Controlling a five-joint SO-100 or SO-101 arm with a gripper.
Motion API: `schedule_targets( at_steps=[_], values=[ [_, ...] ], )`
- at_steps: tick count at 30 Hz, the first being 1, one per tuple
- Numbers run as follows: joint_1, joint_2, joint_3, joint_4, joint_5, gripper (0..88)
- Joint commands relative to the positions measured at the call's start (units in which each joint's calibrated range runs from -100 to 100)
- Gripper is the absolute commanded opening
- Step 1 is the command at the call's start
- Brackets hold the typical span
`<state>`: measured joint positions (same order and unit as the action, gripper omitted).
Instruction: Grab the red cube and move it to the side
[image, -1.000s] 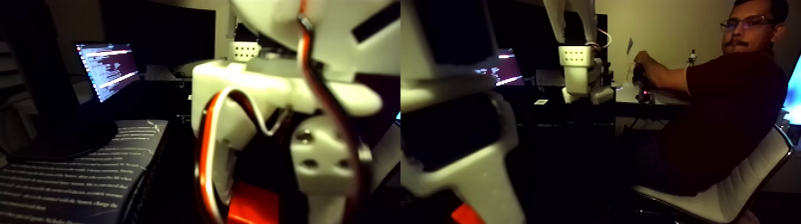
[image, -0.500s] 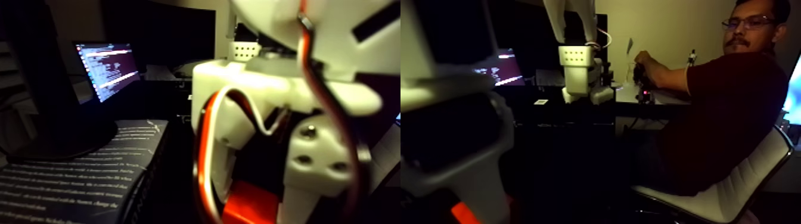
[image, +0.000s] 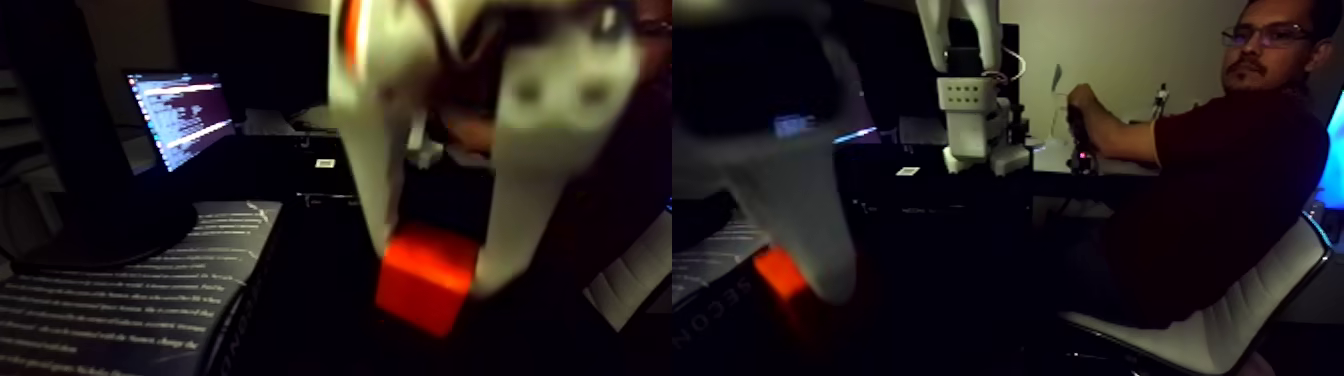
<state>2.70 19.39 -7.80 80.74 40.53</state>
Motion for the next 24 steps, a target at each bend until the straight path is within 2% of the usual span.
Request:
schedule_targets(
  at_steps=[1,11,16,20,24],
  values=[
    [2.0,-9.2,-0.9,4.6,1.8,1.6],
    [14.8,-24.4,-0.8,9.8,7.1,1.6],
    [21.1,-24.4,-0.8,9.3,6.8,1.6],
    [24.2,-22.6,0.2,9.0,3.5,1.6],
    [25.0,-20.7,1.3,8.9,-2.6,1.6]
  ],
)
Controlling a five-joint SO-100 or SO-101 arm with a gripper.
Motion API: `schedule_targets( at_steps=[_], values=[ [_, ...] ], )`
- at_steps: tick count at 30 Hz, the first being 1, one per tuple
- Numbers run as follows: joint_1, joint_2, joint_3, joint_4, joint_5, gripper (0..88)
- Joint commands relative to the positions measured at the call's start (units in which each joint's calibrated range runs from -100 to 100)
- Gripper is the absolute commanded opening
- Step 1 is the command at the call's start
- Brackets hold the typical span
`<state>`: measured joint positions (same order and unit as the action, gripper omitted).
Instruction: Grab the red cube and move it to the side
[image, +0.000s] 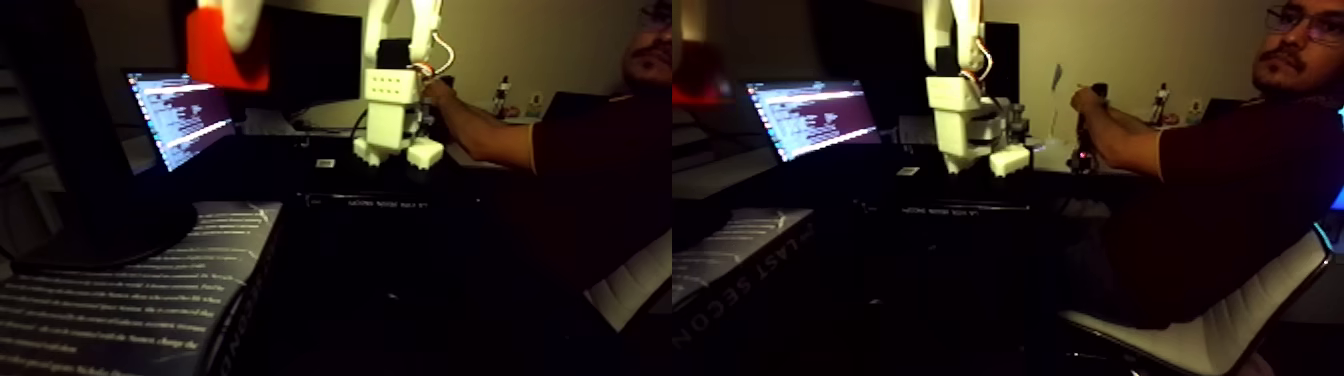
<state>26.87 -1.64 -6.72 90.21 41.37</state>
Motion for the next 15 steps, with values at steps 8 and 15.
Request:
schedule_targets(
  at_steps=[8,15],
  values=[
    [0.9,2.6,4.4,-5.2,-11.6,1.6],
    [1.1,3.7,13.5,-15.9,-16.2,1.6]
  ],
)
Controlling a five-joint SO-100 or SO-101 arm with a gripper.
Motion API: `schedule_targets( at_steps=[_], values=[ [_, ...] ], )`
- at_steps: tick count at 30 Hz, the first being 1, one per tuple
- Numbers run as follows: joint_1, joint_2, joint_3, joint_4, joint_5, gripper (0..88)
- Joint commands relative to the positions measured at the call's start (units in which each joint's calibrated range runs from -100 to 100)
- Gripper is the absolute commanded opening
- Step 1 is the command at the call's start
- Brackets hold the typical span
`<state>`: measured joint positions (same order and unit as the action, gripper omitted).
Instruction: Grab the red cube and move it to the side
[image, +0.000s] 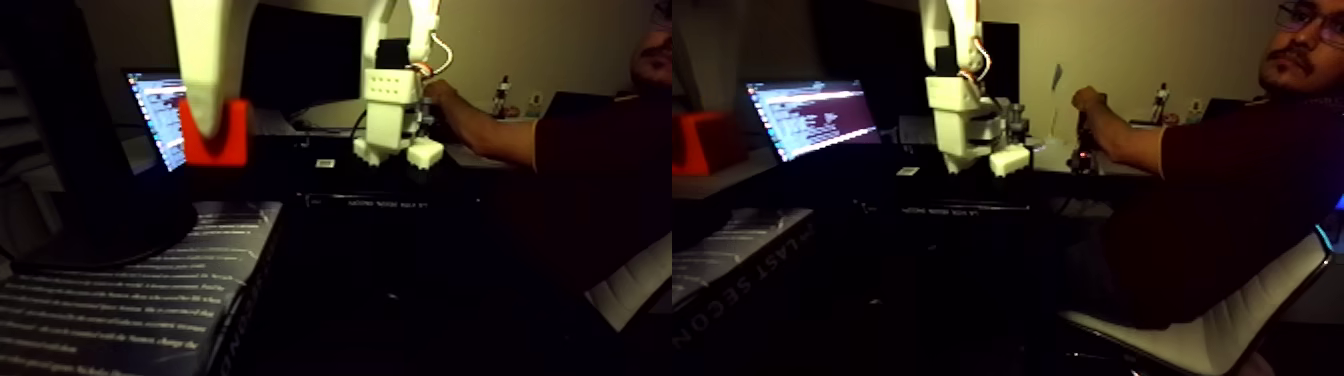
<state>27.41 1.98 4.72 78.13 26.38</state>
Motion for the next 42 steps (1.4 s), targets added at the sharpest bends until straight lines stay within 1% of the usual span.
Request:
schedule_targets(
  at_steps=[1,7,13,37,39,42],
  values=[
    [0.6,0.1,3.3,-5.1,-1.3,1.6],
    [2.1,2.1,7.5,-11.6,-2.8,1.6],
    [3.6,4.6,6.9,-14.3,-2.7,1.6],
    [2.6,6.8,8.8,-14.5,-2.7,1.7],
    [2.3,6.8,8.8,-14.5,-2.3,4.9],
    [1.9,6.8,8.8,-14.5,-2.2,19.1]
  ],
)
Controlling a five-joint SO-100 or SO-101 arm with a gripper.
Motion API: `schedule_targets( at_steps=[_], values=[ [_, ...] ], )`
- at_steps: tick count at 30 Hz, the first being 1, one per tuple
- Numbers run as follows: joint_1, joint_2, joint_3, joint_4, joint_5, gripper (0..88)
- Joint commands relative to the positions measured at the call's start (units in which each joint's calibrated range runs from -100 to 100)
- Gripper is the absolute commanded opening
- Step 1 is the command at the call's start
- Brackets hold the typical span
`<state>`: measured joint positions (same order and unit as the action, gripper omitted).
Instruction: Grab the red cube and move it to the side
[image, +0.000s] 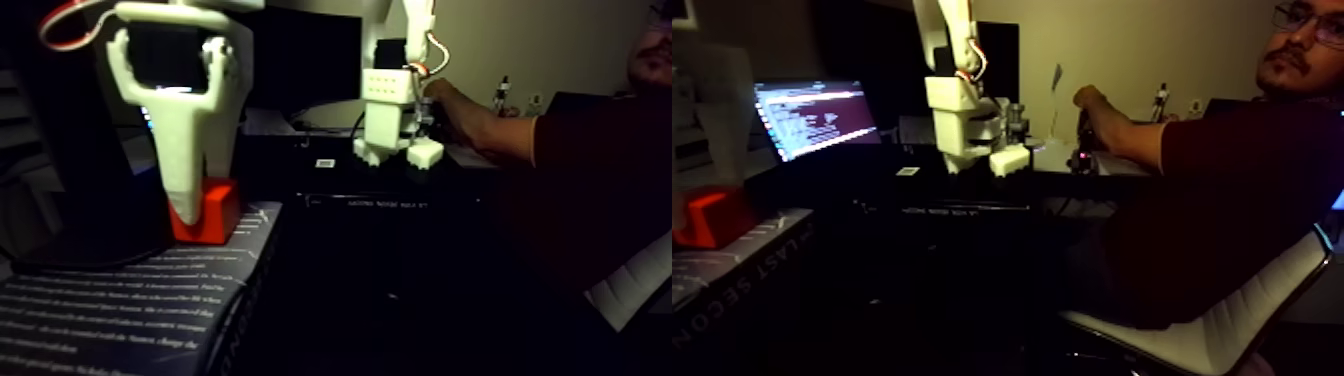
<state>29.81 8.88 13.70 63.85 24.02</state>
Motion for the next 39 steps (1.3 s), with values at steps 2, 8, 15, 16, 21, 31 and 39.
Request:
schedule_targets(
  at_steps=[2,8,15,16,21,31,39],
  values=[
    [-0.6,-0.4,-0.2,-0.1,0.8,29.8],
    [-0.7,-1.0,-0.2,0.5,2.7,38.0],
    [-0.2,-2.7,-1.0,6.1,7.5,38.0],
    [-0.2,-3.8,-0.9,7.3,8.7,38.0],
    [-0.5,-11.0,-1.9,18.8,17.2,38.0],
    [-6.1,-29.0,-5.6,26.2,9.2,29.4],
    [-17.6,-41.5,-0.3,24.5,-12.3,1.0]
  ],
)
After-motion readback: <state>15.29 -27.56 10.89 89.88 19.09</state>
